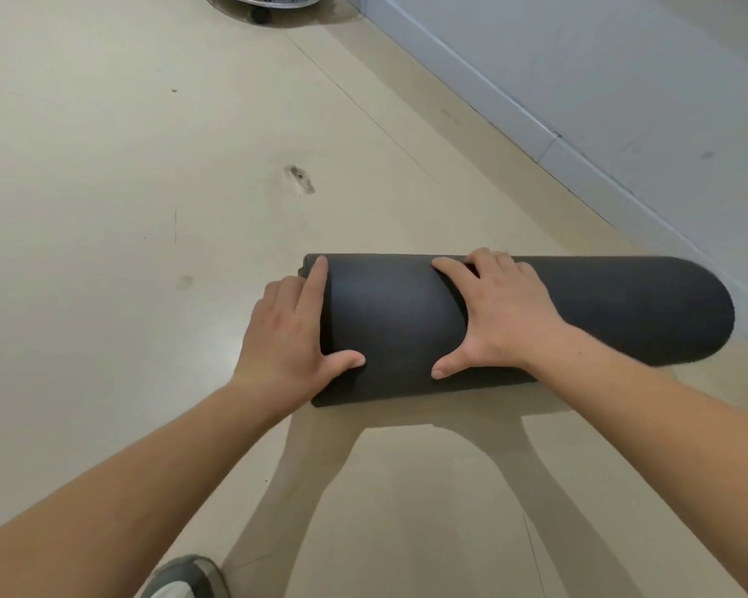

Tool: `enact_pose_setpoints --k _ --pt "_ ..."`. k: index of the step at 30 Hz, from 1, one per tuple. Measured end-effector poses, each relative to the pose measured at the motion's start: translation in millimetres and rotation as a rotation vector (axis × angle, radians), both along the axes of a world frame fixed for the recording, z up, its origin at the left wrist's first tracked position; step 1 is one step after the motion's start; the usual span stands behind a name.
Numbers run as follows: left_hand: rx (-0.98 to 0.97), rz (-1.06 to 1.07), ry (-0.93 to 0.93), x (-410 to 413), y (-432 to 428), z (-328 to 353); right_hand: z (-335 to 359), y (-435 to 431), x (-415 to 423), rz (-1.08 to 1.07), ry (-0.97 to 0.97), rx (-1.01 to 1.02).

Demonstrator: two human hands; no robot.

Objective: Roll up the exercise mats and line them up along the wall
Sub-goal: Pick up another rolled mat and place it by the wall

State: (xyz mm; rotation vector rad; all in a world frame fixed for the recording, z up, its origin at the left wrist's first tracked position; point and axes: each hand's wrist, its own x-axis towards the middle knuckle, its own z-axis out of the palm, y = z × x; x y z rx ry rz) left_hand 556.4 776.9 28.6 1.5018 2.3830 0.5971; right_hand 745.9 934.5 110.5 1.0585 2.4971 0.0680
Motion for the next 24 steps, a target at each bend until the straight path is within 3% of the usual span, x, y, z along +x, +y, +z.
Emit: enact_pose_setpoints --k 4,7,12,17,24 --pt "0.003 -0.043 0.067 -8.5 -2.2 -9.0 -12.0 -37.8 -4.2 -0.059 -0.059 0.092" --pt "-0.014 -0.024 0.010 -3.0 -14.3 -11.1 0.1 -30.2 -3.5 -0.054 -0.048 -0.025" --pt "-0.012 0.183 -0.409 3.9 0.7 27.2 9.0 17.2 19.7 -0.099 -0.187 -0.164" --pt "-0.315 0.174 -0.134 -0.6 30.6 45.2 -8.5 19.9 39.0 -0.056 -0.111 -0.171" --pt "-0.290 0.112 -0.220 34.2 36.3 39.7 -32.1 -31.8 95.7 -0.184 -0.051 -0.007"
